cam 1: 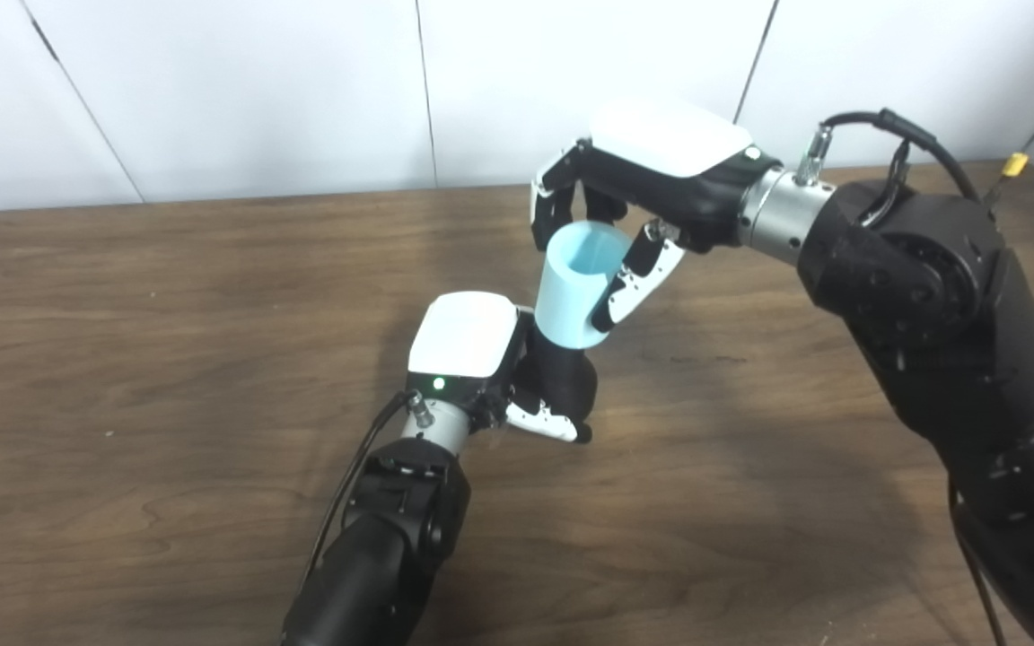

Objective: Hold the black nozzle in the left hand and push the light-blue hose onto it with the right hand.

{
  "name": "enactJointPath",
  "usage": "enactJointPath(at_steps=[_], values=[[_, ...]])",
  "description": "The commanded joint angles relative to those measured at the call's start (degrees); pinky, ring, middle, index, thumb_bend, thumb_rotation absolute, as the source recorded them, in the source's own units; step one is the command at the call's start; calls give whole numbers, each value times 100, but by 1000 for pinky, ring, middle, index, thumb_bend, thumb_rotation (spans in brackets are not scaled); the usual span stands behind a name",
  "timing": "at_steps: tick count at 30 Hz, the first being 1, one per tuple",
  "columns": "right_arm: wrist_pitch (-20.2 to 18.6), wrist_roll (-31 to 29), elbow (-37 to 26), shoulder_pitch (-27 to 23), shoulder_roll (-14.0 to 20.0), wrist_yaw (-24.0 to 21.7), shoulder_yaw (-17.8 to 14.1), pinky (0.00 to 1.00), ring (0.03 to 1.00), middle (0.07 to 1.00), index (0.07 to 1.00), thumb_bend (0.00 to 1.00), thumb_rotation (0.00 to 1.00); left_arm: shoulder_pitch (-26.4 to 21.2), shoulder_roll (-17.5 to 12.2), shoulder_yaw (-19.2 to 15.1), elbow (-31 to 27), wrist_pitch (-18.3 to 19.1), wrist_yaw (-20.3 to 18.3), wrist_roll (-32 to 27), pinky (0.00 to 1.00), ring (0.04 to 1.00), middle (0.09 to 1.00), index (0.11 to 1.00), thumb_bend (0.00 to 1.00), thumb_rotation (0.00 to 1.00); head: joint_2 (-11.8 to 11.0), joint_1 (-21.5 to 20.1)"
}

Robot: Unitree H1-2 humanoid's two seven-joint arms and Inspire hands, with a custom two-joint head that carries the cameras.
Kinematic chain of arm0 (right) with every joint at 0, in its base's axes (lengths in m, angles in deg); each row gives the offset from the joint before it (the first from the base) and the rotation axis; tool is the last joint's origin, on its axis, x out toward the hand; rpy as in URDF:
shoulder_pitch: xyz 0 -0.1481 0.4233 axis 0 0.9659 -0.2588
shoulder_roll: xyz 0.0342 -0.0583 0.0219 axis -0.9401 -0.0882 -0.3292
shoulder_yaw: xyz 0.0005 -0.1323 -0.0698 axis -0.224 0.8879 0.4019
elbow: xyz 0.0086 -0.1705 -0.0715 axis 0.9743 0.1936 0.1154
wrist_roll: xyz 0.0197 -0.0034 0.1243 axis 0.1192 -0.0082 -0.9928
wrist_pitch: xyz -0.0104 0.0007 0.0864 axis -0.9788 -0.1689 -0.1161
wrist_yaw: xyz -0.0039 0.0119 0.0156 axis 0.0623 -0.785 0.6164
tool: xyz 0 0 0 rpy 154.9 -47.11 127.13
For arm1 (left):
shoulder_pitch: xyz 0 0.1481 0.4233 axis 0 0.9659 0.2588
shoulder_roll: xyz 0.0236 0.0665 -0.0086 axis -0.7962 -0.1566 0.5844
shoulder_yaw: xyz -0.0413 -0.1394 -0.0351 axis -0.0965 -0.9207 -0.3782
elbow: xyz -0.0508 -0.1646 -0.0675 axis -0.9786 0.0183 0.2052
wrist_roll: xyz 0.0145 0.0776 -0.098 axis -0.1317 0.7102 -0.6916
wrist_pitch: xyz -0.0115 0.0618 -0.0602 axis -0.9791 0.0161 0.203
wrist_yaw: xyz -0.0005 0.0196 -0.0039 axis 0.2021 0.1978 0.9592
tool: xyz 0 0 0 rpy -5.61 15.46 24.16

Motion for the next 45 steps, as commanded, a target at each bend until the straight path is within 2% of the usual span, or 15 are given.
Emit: enactJointPath(at_steps=[1,8,19,22,26,31,39,45], values=[[84,70,12,-155,6,219,-65,378,389,515,488,516,0,-132,85,50,-142,7,-53,98,382,502,494,480,525,0,11,-3],[215,62,102,-126,-29,393,-57,331,395,511,482,502,0,-147,81,72,-129,-8,-16,125,351,472,470,485,527,0,20,-4],[338,49,159,-94,-72,420,-41,320,394,512,486,497,0,-144,119,60,-108,-21,49,124,363,488,487,481,525,0,51,20],[373,104,159,-66,-63,423,-17,317,395,514,487,497,0,-145,102,66,-127,-49,52,121,342,462,468,484,526,0,64,7],[325,208,147,-63,-14,310,42,329,395,516,482,498,0,-147,90,73,-149,-52,31,150,346,468,481,482,526,0,77,-13],[312,243,158,-57,17,263,106,308,385,511,531,493,0,-138,114,58,-156,-22,14,148,362,483,490,480,525,0,77,-13],[217,183,247,-78,-2,143,179,321,391,517,495,496,0,-150,141,80,-209,12,-122,233,376,498,496,479,525,0,98,-14],[382,134,500,-112,-20,234,243,299,387,524,515,492,0,-114,132,68,-158,-62,91,202,358,474,490,479,525,0,100,-24]])
